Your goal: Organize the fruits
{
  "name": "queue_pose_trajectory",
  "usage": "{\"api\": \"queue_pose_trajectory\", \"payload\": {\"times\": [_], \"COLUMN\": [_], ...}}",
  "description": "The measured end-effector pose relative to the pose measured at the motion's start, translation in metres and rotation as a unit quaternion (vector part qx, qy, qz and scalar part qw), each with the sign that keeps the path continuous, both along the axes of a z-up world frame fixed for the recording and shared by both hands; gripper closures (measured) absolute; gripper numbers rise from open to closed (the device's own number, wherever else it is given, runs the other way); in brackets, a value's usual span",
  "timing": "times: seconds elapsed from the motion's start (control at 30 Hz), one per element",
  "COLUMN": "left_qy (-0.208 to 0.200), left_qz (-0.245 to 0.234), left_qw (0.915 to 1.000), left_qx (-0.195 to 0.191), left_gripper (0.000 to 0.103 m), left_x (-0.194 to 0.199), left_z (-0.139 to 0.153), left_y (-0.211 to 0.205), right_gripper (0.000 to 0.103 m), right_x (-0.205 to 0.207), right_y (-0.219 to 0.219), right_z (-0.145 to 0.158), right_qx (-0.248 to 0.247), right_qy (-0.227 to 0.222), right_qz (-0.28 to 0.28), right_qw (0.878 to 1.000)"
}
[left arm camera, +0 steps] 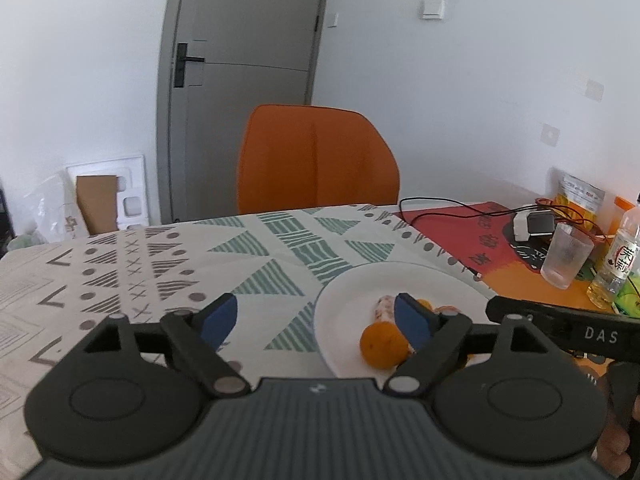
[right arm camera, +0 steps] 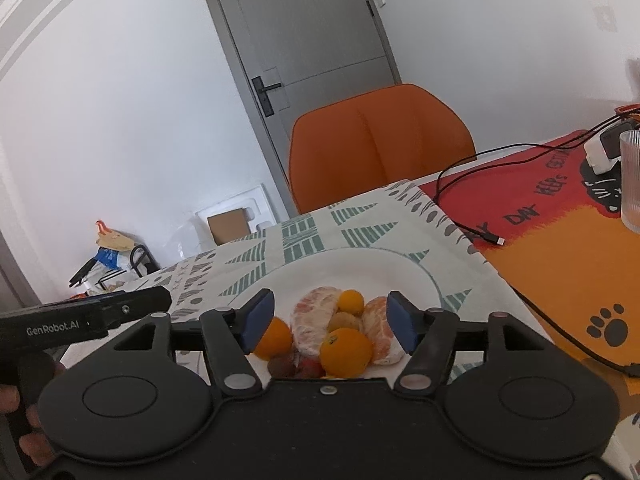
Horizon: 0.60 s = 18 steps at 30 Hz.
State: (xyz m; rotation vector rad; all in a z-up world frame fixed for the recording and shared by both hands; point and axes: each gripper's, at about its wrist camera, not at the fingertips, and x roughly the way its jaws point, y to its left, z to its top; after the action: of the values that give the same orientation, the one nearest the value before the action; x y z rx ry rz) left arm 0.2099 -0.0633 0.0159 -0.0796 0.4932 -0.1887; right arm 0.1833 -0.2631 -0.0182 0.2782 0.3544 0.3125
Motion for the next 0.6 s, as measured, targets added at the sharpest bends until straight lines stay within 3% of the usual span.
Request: {"api": "queue_pose_trajectory", "payload": {"times": [0.6], "left_qy": [0.014], "left_qz": [0.04], "left_qw": [0.9991], "left_qx": [0.008], "left_gripper": [0.001], "left_x": [-0.053], "left_z": [0.01], "left_y": [0.019], "right_gripper": [0.003], "right_x": [-0.043], "right_y": [0.017], "right_z": [0.008], "right_qx": [-0.027], "right_qy": [-0.004], "right_qz": [0.037], "right_qw": [0.999]}}
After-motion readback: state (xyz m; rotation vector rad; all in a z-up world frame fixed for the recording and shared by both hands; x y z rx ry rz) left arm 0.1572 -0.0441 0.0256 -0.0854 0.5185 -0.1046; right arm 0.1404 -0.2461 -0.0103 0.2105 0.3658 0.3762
